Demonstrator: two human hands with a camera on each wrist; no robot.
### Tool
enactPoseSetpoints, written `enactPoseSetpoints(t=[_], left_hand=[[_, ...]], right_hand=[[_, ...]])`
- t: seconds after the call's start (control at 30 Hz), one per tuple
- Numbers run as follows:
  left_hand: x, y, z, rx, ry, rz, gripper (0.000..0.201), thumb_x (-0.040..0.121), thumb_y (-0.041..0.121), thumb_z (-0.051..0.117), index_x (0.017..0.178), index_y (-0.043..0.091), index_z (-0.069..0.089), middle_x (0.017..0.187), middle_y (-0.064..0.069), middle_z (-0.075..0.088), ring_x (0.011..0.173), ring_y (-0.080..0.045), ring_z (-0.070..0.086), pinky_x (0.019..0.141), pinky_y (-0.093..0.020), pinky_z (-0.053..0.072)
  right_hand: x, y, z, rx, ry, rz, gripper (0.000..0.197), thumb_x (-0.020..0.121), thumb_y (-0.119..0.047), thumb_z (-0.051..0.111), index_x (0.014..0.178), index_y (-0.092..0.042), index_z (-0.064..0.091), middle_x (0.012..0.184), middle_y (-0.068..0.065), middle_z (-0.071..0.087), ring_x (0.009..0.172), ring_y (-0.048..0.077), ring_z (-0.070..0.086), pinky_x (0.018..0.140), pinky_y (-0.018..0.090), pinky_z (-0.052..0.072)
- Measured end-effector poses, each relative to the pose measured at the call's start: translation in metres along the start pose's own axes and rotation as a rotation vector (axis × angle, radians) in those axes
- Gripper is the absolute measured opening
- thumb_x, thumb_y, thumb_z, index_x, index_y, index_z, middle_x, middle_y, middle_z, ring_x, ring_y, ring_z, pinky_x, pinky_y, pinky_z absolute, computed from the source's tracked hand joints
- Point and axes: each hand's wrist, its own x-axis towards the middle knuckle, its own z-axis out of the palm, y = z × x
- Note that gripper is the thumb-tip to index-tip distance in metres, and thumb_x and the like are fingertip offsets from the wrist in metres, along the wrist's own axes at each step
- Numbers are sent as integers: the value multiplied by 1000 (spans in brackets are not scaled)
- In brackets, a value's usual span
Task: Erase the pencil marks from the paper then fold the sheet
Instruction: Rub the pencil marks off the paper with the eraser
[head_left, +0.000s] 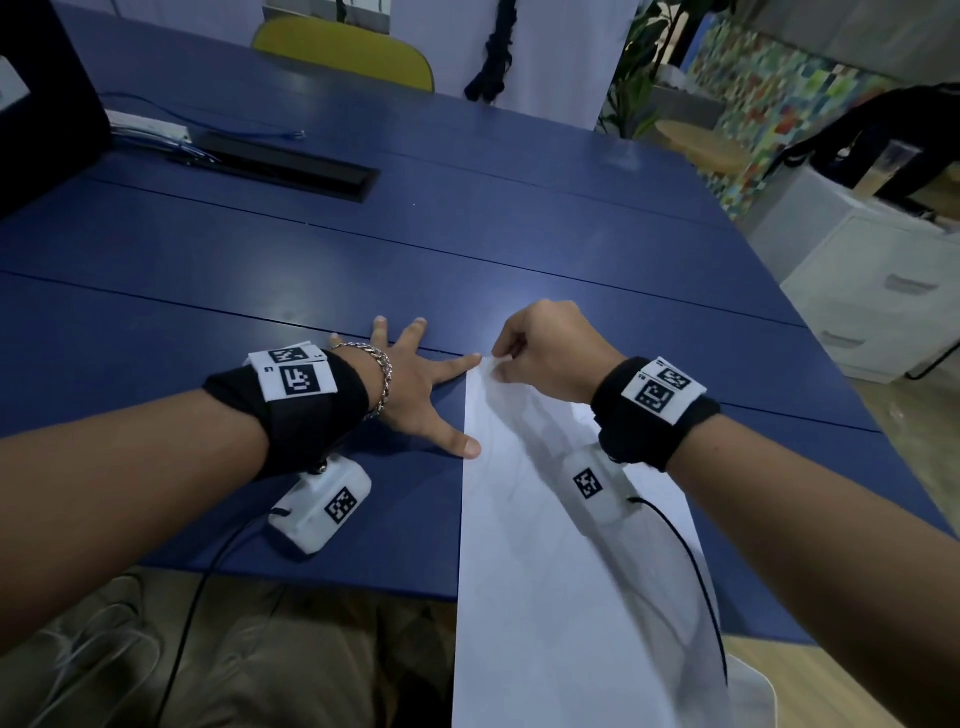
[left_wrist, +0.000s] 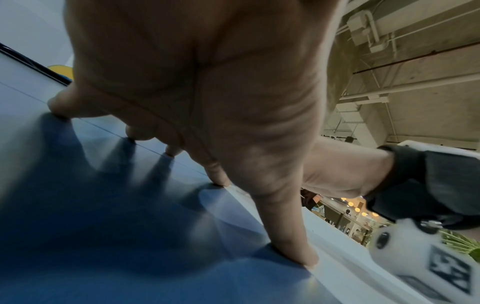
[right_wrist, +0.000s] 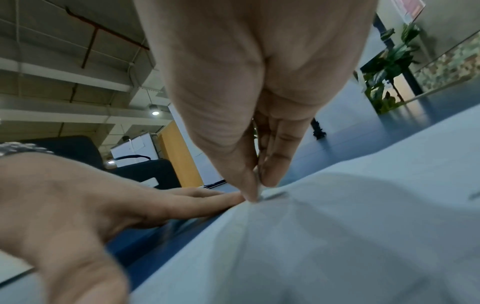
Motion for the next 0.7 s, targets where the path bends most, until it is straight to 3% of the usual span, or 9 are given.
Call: enactPoseSetpoints(t=[0.07, 0.17, 0.3, 0.43, 0.6, 0.7], left_hand=[[0, 1, 0, -5, 3, 1, 125, 46, 107, 52, 143, 75, -18, 168, 1, -33, 151, -51, -26, 113, -82, 9], [-1, 0, 0, -10, -4, -3, 125, 46, 107, 53, 144, 74, -18, 168, 0, -34, 151, -52, -27, 113, -83, 7], [0, 1, -1, -15, -5, 3, 126, 44, 107, 53, 143, 75, -18, 168, 0, -33, 149, -56, -25, 114, -82, 10], [1, 1, -1, -13, -10, -1, 126, 42, 108, 53, 141, 76, -19, 168, -1, -33, 149, -57, -25, 114, -81, 11], [3, 0, -1, -12, -11, 8, 130, 34, 110, 48, 140, 77, -19, 168, -1, -32, 148, -58, -24, 115, -79, 14], [3, 0, -1, -12, -11, 7, 128, 39, 109, 51, 141, 76, -19, 168, -1, -32, 148, -59, -24, 115, -79, 14]], right_hand=[[-1, -3, 2, -6, 26, -16, 15, 80, -22, 81, 94, -17, 79, 82, -7, 70, 88, 16, 68, 80, 30, 58], [-4, -11, 4, -32, -49, -92, 18, 78, -23, 82, 95, -19, 79, 83, -7, 72, 84, 14, 67, 77, 27, 56], [3, -1, 2, -4, 41, 9, 15, 78, -24, 82, 92, -20, 79, 81, -8, 70, 86, 15, 68, 79, 31, 58], [-2, -6, 6, 5, -17, -57, 18, 78, -25, 83, 94, -19, 80, 84, -6, 73, 85, 14, 68, 79, 28, 56], [2, -4, 6, 17, 38, -25, 13, 77, -25, 82, 88, -20, 79, 79, -9, 71, 84, 14, 68, 74, 25, 55], [1, -6, 7, 3, -9, -51, 15, 77, -26, 82, 90, -19, 80, 81, -7, 73, 82, 13, 68, 77, 28, 57]])
